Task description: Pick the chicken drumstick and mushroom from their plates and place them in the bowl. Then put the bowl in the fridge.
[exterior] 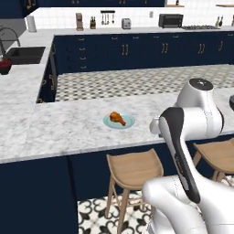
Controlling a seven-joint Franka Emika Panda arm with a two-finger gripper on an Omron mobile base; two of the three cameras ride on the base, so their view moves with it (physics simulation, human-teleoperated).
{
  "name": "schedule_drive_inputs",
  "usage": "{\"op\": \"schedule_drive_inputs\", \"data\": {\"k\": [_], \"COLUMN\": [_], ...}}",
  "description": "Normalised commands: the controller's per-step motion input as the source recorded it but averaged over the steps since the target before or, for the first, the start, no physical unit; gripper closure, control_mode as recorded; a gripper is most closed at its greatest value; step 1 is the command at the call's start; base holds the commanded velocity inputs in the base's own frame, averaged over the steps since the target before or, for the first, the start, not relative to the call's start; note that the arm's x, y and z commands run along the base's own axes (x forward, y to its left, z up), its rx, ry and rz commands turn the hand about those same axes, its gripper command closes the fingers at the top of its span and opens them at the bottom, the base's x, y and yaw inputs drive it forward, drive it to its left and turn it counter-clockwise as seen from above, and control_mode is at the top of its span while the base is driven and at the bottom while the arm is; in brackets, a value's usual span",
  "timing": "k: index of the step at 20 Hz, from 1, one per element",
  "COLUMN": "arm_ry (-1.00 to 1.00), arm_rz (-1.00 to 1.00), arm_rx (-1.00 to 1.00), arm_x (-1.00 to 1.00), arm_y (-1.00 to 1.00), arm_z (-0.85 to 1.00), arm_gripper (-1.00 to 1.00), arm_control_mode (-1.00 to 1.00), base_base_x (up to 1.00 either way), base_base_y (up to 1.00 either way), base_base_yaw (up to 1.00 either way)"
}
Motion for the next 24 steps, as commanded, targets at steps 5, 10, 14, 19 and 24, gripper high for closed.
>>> {"op": "schedule_drive_inputs", "data": {"k": [5, 10, 14, 19, 24], "arm_ry": [0.0, 0.0, 0.0, -0.01, 0.0], "arm_rz": [0.0, 0.0, 0.0, 0.05, 0.19], "arm_rx": [0.0, 0.0, 0.0, 0.0, -0.02], "arm_x": [0.0, 0.0, 0.0, 0.63, 1.0], "arm_y": [0.0, 0.0, 0.0, 0.01, 0.03], "arm_z": [0.0, 0.0, 0.0, 0.07, -0.02], "arm_gripper": [-1.0, -1.0, -1.0, -1.0, -1.0], "arm_control_mode": [1.0, 1.0, 1.0, -1.0, -1.0], "base_base_x": [0.38, 0.93, 0.79, 0.0, 0.0], "base_base_y": [0.32, 0.55, 0.2, 0.0, 0.0], "base_base_yaw": [0.0, 0.0, 0.0, 0.0, 0.0]}}
